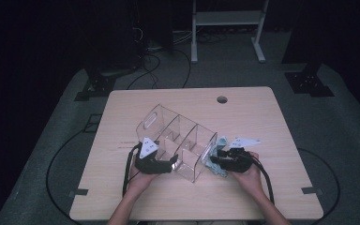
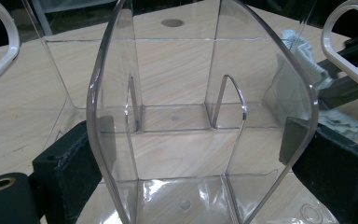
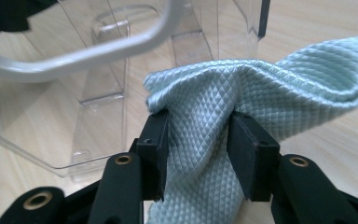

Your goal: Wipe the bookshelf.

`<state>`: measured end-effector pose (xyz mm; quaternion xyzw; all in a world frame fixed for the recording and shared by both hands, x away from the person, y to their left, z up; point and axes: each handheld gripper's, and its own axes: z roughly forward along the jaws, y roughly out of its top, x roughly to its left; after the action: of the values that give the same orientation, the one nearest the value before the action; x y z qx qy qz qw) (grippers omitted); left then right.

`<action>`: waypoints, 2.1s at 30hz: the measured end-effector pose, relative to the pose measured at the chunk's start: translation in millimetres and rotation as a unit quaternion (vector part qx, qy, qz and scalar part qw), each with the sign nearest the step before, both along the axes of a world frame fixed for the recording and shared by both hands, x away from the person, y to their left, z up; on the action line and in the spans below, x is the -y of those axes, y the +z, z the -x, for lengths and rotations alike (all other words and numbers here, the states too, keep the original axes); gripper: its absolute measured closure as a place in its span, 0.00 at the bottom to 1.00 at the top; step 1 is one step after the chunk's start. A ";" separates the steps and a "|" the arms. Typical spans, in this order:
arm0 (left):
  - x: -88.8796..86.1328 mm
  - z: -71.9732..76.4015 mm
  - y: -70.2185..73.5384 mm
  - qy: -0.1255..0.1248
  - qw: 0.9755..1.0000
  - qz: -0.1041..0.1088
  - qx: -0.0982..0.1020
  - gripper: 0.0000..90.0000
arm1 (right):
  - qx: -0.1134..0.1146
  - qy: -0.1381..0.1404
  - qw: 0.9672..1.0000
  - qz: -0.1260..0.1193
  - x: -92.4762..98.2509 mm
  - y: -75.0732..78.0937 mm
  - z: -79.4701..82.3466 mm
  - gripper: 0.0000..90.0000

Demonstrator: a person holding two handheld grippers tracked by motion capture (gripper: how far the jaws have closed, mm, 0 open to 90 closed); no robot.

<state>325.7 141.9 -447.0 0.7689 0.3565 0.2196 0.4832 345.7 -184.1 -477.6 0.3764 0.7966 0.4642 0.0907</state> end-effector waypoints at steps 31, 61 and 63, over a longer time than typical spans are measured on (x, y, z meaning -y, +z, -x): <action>-0.3 -0.1 -1.2 -0.002 1.000 0.001 0.000 0.07 | 0.040 0.025 0.999 -0.026 -0.2 47.3 12.1 0.94; 0.7 0.1 -0.7 -0.007 1.000 -0.001 -0.001 0.07 | 0.036 0.023 0.999 -0.015 2.7 42.5 6.4 0.94; 0.8 0.4 -0.6 -0.009 1.000 -0.002 0.000 0.07 | 0.028 0.017 0.999 -0.012 5.1 36.7 3.8 0.94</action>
<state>325.3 141.1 -447.6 0.7729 0.3492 0.2157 0.4839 341.9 -189.2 -441.0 0.3509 0.7945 0.4852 0.1008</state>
